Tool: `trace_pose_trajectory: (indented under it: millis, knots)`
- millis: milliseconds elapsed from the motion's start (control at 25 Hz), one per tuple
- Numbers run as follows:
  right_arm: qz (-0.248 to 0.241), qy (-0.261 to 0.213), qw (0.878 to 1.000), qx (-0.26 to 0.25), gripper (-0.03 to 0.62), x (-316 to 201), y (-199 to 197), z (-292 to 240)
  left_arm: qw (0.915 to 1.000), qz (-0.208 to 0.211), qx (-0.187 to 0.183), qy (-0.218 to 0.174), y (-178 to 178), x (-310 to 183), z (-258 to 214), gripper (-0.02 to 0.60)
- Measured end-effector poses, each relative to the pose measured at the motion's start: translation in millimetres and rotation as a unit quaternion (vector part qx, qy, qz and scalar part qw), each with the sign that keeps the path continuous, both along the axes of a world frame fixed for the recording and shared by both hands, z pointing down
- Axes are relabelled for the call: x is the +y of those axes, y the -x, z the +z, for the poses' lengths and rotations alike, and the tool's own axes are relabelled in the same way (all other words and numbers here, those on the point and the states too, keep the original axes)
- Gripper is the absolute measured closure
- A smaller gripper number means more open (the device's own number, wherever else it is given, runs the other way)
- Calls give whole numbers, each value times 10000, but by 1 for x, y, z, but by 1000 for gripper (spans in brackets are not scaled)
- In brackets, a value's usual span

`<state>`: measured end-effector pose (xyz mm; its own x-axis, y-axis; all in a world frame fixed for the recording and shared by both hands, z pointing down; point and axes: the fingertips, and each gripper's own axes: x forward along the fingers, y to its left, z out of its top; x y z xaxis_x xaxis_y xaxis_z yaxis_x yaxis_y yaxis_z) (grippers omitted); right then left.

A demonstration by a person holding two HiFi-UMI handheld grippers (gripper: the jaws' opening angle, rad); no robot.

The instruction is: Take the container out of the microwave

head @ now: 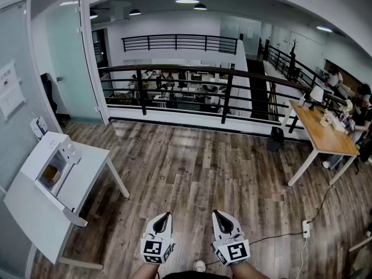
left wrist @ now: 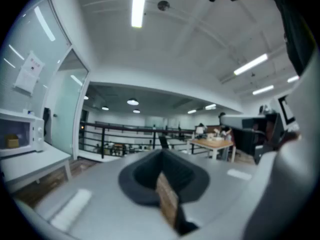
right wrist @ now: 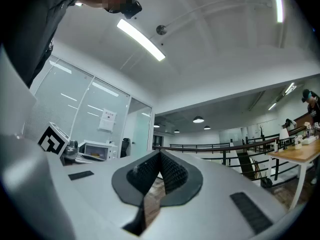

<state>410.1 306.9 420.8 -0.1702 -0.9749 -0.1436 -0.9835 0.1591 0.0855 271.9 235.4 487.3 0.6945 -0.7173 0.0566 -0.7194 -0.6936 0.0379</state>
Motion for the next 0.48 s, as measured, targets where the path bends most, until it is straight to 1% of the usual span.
trace_pose_trajectory:
  millis: [480]
  knots:
    - [40, -93, 9999, 21, 595, -5, -13, -8, 9999, -6, 24, -136, -11, 2, -10, 577]
